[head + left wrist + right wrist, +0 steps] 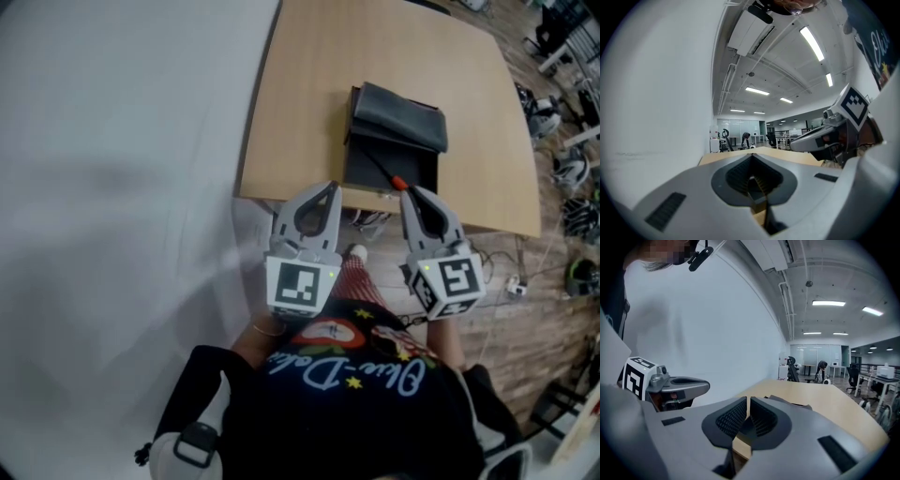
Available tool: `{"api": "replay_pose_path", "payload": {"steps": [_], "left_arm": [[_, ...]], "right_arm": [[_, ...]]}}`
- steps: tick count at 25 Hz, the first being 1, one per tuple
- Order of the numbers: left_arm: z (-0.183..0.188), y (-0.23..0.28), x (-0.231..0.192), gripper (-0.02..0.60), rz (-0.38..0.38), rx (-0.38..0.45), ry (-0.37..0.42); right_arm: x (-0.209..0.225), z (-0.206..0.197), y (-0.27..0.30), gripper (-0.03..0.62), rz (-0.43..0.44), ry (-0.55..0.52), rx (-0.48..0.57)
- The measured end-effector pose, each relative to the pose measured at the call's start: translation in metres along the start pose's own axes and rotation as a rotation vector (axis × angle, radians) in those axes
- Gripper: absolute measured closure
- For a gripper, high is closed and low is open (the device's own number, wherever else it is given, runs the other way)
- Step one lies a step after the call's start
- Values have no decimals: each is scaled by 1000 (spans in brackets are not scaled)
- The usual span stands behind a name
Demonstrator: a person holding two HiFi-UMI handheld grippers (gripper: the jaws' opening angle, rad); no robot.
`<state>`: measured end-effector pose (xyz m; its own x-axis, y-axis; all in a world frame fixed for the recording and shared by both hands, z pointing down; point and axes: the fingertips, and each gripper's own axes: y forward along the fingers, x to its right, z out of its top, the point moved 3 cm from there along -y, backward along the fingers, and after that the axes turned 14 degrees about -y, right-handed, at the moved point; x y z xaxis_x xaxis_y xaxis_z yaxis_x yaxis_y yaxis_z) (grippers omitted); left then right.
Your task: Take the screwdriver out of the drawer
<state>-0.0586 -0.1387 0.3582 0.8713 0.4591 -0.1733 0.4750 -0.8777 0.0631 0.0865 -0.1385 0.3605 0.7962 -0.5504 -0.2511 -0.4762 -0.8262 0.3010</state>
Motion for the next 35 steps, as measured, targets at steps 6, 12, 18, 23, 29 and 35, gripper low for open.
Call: {"api": "replay_pose_path", "payload": {"steps": [6, 12, 18, 23, 29, 35], "left_arm": [[-5, 41, 0, 581, 39, -18, -1], [-14, 74, -1, 581, 87, -31, -4], [-17, 93, -3, 581, 168, -48, -5], [-16, 103, 1, 581, 220, -42, 3], [-20, 105, 1, 581, 247, -54, -5], [-11, 100, -8, 581, 258, -60, 1]], "right_arm": [[40, -25, 30, 591, 60, -73, -97], [63, -62, 65, 585, 143, -43, -169], [64, -92, 90, 544, 318, -87, -262], [67, -106, 100, 537, 393, -135, -296], [62, -121, 114, 526, 457, -185, -350], [47, -131, 124, 511, 502, -210, -425]]}}
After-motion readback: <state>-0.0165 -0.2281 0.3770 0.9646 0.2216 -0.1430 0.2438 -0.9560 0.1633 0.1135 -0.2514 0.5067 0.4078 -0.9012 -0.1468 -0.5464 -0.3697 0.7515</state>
